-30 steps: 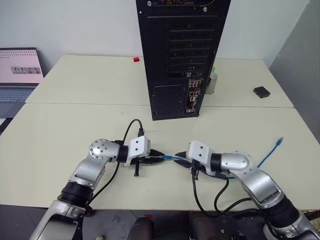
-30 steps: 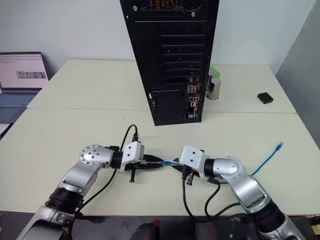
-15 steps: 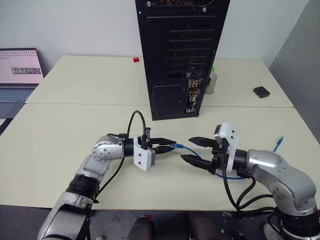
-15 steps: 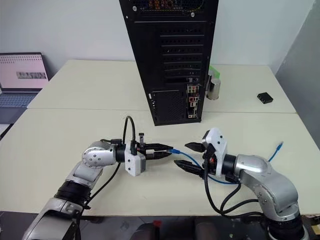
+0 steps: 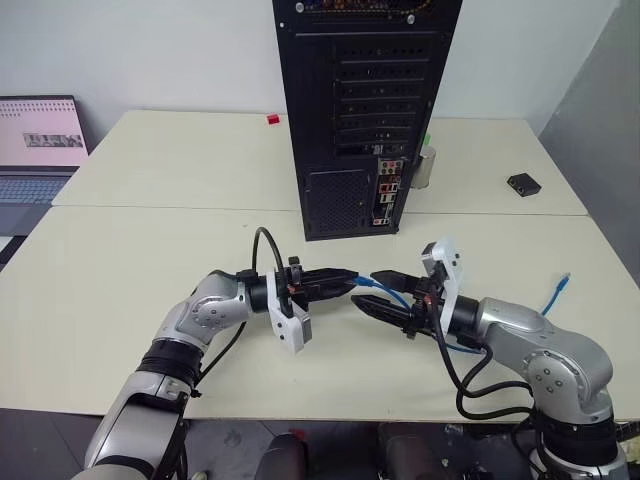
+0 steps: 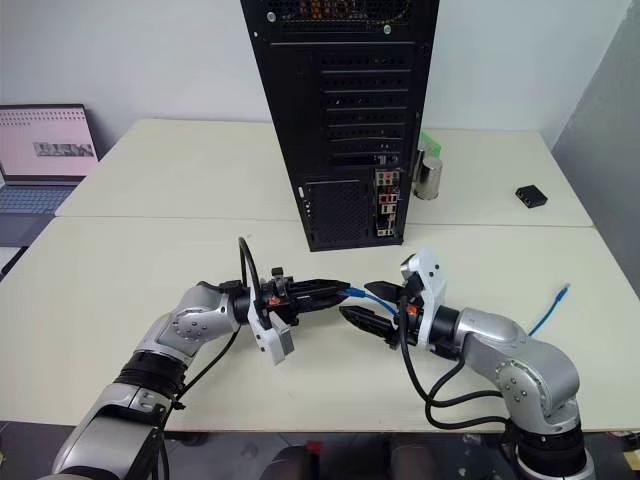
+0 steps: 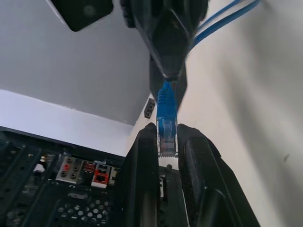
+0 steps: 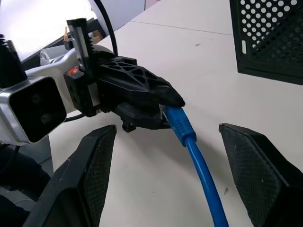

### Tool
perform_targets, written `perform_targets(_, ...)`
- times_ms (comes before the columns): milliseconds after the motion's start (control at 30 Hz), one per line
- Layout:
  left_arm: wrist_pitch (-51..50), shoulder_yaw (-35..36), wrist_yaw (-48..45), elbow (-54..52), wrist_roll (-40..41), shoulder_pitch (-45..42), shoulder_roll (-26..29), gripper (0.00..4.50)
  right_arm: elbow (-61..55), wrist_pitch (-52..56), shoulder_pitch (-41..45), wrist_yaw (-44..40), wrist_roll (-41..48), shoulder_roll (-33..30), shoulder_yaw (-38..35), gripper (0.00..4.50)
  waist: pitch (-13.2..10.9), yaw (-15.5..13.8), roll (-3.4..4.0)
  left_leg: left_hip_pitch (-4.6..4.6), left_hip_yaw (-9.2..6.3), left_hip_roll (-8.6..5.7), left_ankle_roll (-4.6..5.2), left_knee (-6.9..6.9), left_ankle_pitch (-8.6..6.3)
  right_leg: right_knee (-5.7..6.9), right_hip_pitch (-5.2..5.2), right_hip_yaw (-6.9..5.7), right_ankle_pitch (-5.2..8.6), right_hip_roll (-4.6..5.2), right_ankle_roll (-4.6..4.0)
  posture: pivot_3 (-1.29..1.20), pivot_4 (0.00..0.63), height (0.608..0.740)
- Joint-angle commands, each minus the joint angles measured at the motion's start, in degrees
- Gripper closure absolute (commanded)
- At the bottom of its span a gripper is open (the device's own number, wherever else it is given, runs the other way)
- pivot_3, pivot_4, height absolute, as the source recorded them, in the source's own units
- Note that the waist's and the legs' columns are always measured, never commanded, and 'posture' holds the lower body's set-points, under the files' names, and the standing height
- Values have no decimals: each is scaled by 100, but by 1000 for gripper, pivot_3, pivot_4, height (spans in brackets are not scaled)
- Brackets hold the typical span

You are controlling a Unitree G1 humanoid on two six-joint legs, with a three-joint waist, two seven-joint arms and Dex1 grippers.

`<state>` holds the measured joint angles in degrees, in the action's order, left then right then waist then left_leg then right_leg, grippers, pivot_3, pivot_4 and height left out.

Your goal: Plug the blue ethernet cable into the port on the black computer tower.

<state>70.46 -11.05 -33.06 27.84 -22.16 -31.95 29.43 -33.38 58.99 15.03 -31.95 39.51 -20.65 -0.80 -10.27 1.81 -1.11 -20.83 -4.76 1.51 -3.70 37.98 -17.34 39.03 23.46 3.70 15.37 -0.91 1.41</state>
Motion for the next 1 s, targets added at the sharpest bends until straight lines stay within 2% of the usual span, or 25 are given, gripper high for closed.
perform_targets(33, 66, -17, 338, -29, -162, -147, 91, 4231, -19, -189, 138, 15, 163, 41, -17, 1008, 0, 0, 0, 0, 0, 0, 0, 0, 0, 0, 0, 0, 0, 0, 0, 0, 150, 740)
perform_targets(100, 61, -49, 435, -46, -226, -153, 117, 4231, 9, -211, 158, -5, 209, 49, -30, 1377, 0, 1, 0, 0, 0, 0, 0, 0, 0, 0, 0, 0, 0, 0, 0, 0, 150, 740)
perform_targets(267, 59, -117, 602, -115, -287, -134, 162, 4231, 31, -195, 205, 20, 319, 69, -59, 2733, 0, 1, 0, 0, 0, 0, 0, 0, 0, 0, 0, -1, 0, 0, 0, 0, 150, 740)
perform_targets(533, 32, -235, 803, -204, -305, -95, 231, 4231, 90, -179, 252, 71, 383, 31, 1, 4341, 0, 0, 0, 0, 0, 0, 0, -1, 0, 0, 0, -1, 0, 0, 0, 0, 150, 740)
perform_targets(567, 32, -236, 828, -213, -325, -99, 230, 4231, 99, -175, 259, 73, 389, 27, 4, 4457, 0, 0, 0, 0, 0, 0, 0, -1, 0, 0, 0, -1, 0, 0, 0, 0, 150, 740)
perform_targets(767, 78, -192, 1023, -203, -477, -103, 217, 4231, 140, -137, 286, 68, 425, 9, 7, 4482, 0, 1, 0, 0, -1, 0, 0, -1, 0, 0, 0, -2, 0, 0, 0, 0, 150, 740)
perform_targets(900, -44, -351, 939, -122, -189, -85, 228, 4231, 161, -66, 295, 29, 491, -59, -23, 4482, 0, 1, 0, 0, -1, 0, 0, -1, 0, 0, 0, -2, 0, 0, 0, 0, 150, 740)
perform_targets(933, -108, -409, 872, -106, -57, -79, 235, 3531, 164, -54, 295, 26, 503, -82, -26, 4482, 0, 1, 0, 0, 0, 0, 0, -1, 0, 0, 0, -2, 0, 0, 0, 0, 150, 740)
perform_targets(1000, -240, -480, 787, -91, 107, -71, 253, 3172, 172, -50, 303, 23, 504, -133, -19, 4487, 0, 1, 0, 0, -1, 0, 0, -1, 0, 0, 0, -1, 0, 0, 0, 0, 150, 740)
